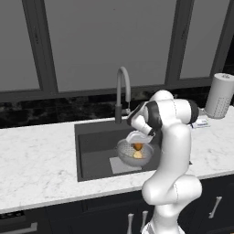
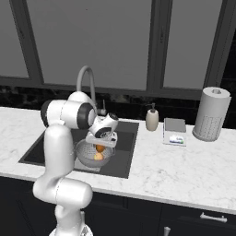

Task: Put the colander in the sink, put the peach, peach in the colander, and turn on the sink faucet and pour water over the colander.

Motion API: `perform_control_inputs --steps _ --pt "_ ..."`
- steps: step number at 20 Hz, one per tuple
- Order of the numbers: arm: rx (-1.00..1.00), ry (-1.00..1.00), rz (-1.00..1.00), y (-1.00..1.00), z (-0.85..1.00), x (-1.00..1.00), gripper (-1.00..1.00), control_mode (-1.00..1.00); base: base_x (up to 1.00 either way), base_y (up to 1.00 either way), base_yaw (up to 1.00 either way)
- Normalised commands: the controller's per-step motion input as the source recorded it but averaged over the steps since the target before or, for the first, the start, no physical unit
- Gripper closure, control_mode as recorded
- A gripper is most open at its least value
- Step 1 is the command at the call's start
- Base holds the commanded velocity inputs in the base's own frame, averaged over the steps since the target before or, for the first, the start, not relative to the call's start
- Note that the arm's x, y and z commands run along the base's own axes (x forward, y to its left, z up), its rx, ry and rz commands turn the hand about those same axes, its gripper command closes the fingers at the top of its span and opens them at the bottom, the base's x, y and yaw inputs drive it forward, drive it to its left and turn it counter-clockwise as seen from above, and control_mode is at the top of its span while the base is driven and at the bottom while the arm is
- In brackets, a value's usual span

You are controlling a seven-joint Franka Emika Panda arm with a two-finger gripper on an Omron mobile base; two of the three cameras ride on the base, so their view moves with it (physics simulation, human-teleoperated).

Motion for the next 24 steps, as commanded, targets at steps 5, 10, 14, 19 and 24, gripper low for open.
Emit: perform_control_inputs --steps 5,10,14,19,24 --pt "-0.02 -0.02 0.0 0.0 0.31 -0.22 -1.0 -1.0 0.0 0.0 0.0" --pt "-0.01 -0.09 0.02 0.0 0.5 -0.24 -1.0 -1.0 0.0 0.0 0.0" --pt "0.0 -0.07 0.05 0.0 0.45 -0.32 -1.0 -1.0 0.0 0.0 0.0" --pt "-0.04 -0.06 0.06 0.13 0.07 -0.45 -1.0 -1.0 0.0 0.0 0.0" --pt "-0.09 -0.1 0.05 0.03 -0.02 -0.14 -1.0 -1.0 0.0 0.0 0.0"
